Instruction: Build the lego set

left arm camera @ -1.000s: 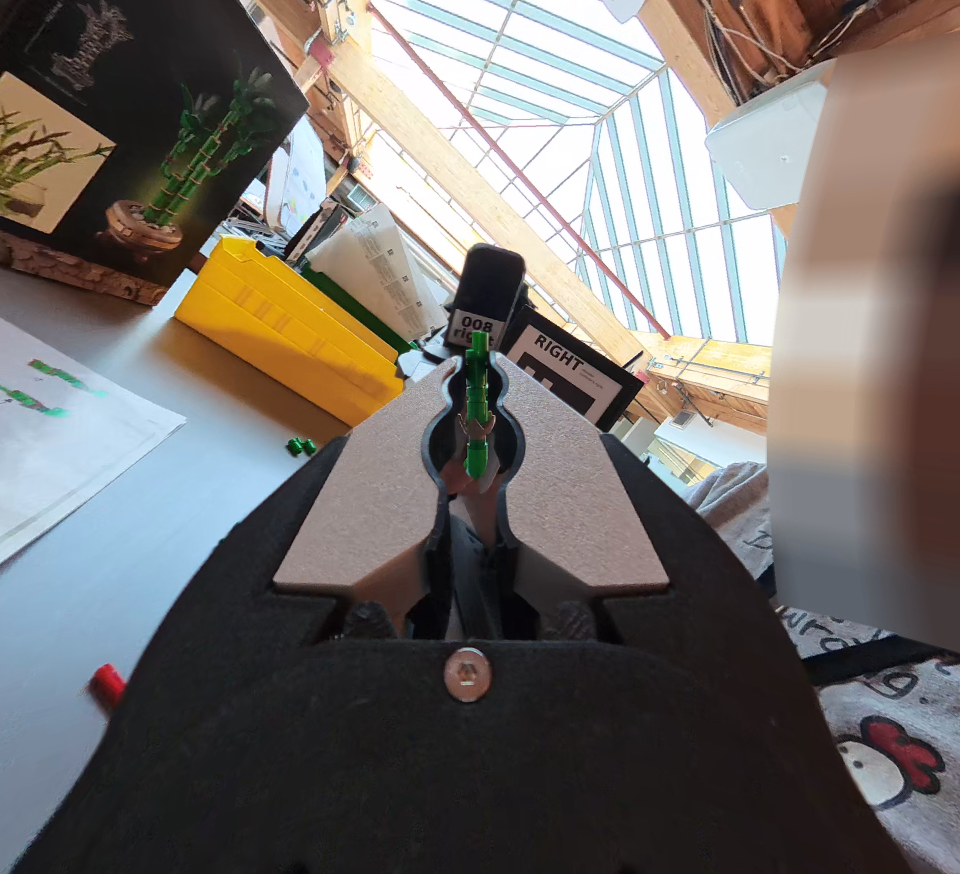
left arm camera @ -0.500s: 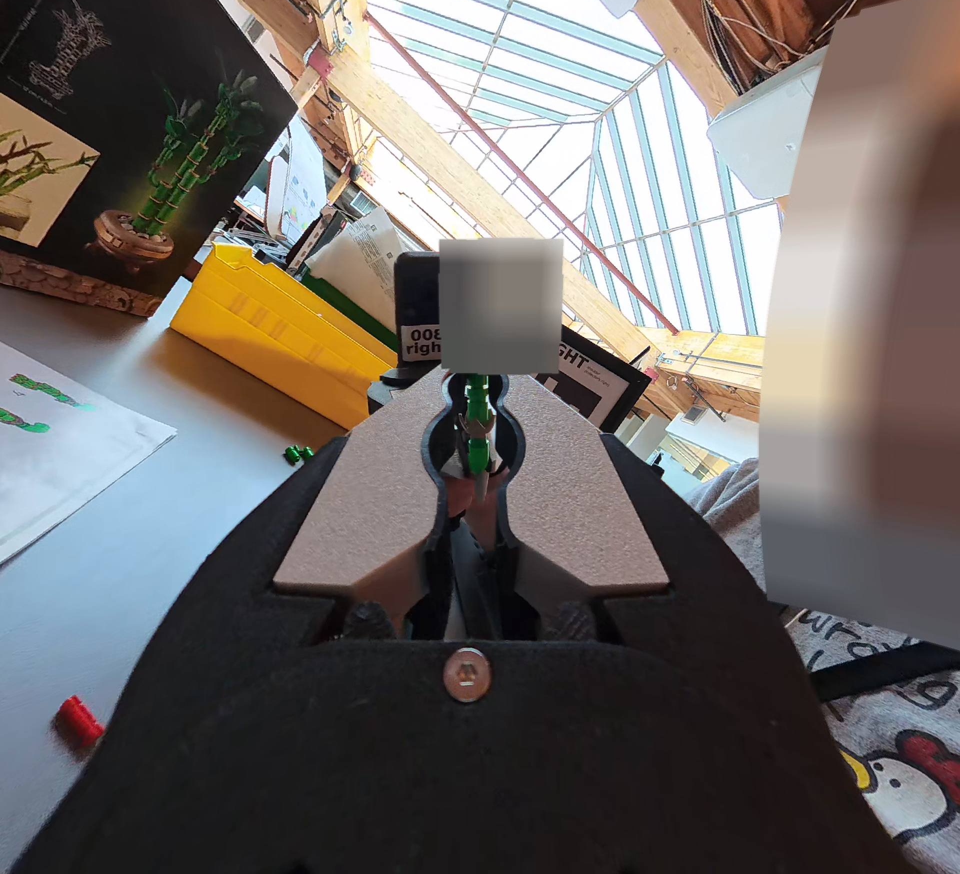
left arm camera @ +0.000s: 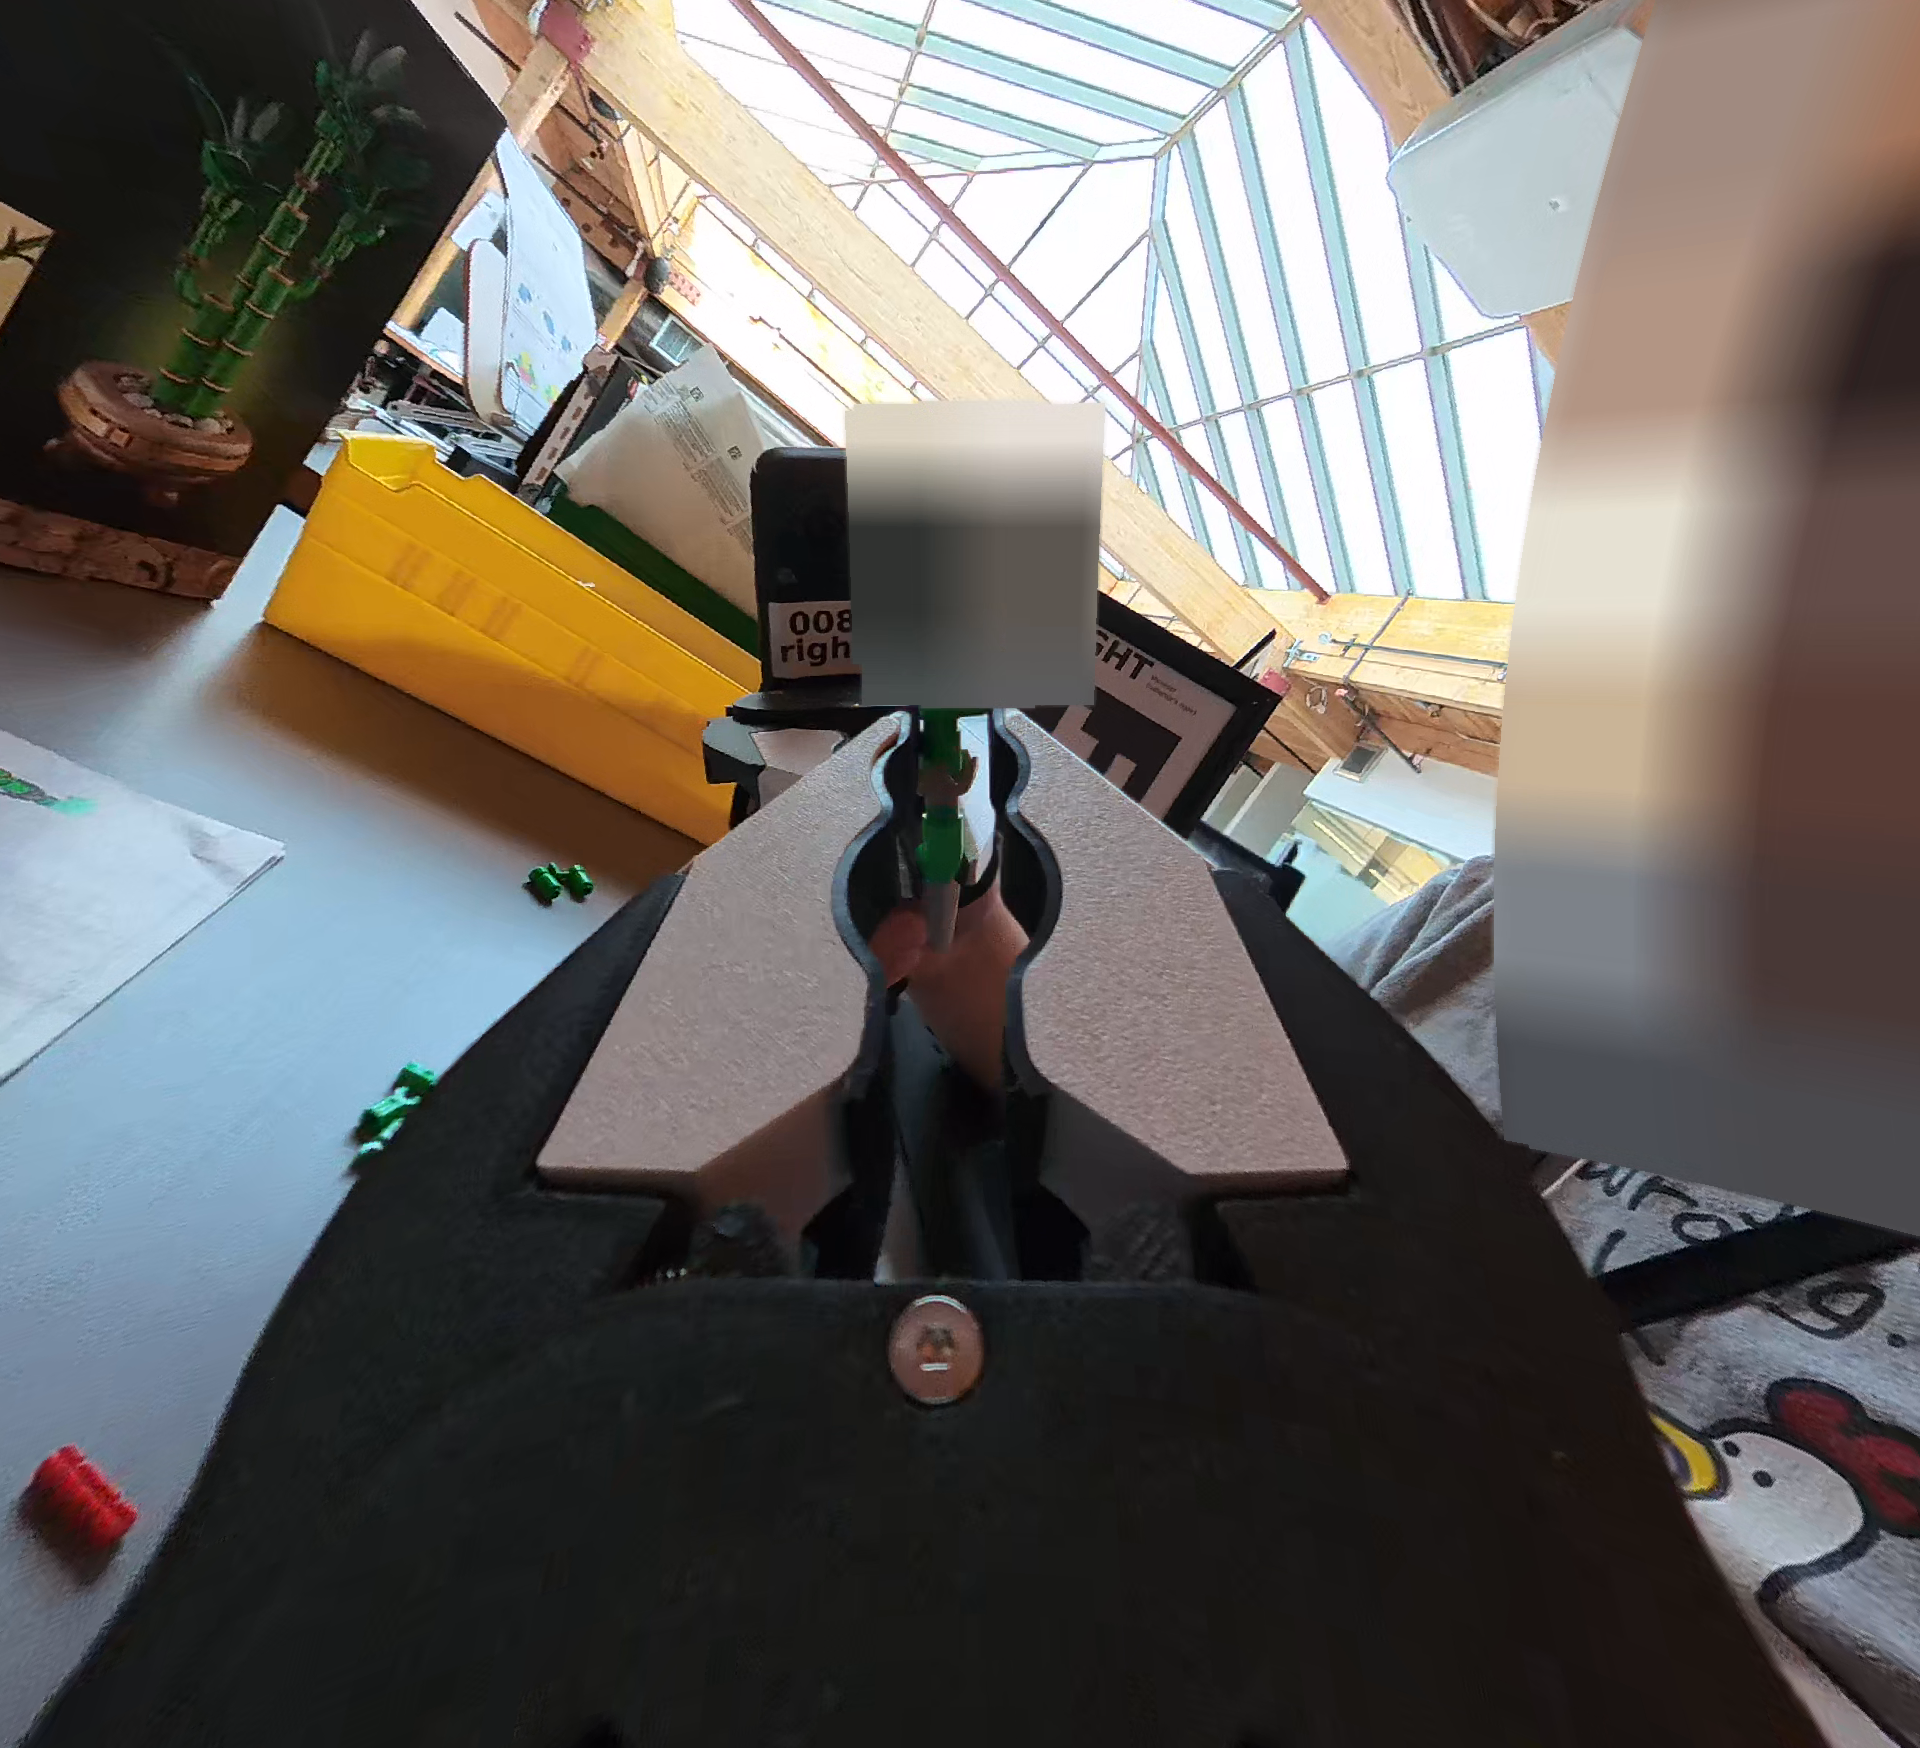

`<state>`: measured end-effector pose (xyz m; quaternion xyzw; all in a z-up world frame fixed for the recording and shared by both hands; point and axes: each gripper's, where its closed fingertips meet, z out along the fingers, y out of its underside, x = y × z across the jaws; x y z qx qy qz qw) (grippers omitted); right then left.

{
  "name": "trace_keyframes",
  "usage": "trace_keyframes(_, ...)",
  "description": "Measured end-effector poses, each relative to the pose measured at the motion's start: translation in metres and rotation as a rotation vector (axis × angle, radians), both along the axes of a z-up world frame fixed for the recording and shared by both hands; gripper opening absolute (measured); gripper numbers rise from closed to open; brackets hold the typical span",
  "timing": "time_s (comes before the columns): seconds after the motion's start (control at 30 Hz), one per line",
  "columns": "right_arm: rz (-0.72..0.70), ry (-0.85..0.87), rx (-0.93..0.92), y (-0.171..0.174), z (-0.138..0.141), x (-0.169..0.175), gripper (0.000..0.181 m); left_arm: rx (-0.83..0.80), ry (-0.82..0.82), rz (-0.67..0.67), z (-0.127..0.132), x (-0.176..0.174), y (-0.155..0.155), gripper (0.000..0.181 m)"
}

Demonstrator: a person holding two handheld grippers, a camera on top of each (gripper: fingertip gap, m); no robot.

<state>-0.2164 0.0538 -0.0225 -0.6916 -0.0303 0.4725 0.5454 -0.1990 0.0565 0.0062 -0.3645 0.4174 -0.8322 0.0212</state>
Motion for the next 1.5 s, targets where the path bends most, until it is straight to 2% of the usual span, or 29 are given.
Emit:
trace_keyframes(0.03,-0.002,0.0,-0.001,0.0,0.0,0.0,0.006,0.011,0.0,0.01,-0.001,0.001,0.0,0.01)
trace_keyframes(0.47,-0.01,0.015,-0.01,0.0,-0.001,0.002,0.006,0.107,-0.001,0.053,-0.006,0.002,0.002,0.007)
trace_keyframes(0.6,-0.035,0.004,0.0,0.002,0.0,0.005,0.006,0.093,0.005,0.066,-0.006,0.003,0.004,0.006)
trace_keyframes(0.63,-0.043,0.001,0.004,0.002,0.001,0.007,0.008,0.084,0.004,0.068,-0.006,0.003,0.005,0.006)
trace_keyframes(0.7,-0.059,-0.021,-0.012,0.0,0.0,0.013,0.026,0.063,0.006,0.076,-0.005,0.003,0.009,0.006)
trace_keyframes(0.8,-0.183,-0.176,-0.062,-0.008,-0.01,0.048,0.028,0.036,0.004,0.088,-0.003,0.003,0.016,0.006)
trace_keyframes(0.9,-0.383,-0.519,-0.194,-0.026,-0.044,0.106,0.023,0.036,0.005,0.089,-0.002,0.002,0.018,0.006)
trace_keyframes(0.97,-0.437,-0.675,-0.305,-0.043,-0.068,0.132,0.02,0.049,0.014,0.085,-0.004,0.002,0.017,0.006)
trace_keyframes(1.07,-0.388,-0.683,-0.473,-0.055,-0.09,0.13,0.016,0.07,0.033,0.083,-0.009,0.005,0.016,0.006)
trace_keyframes(1.17,-0.307,-0.777,-0.619,-0.055,-0.107,0.119,0.014,0.086,0.052,0.077,-0.014,0.008,0.014,0.006)
trace_keyframes(1.3,-0.166,-0.875,-0.769,-0.055,-0.121,0.106,0.016,0.102,0.069,0.065,-0.018,0.008,0.012,0.006)
trace_keyframes(1.5,-0.072,-1.044,-0.879,-0.048,-0.131,0.107,0.017,0.113,0.081,0.062,-0.02,0.009,0.012,0.006)
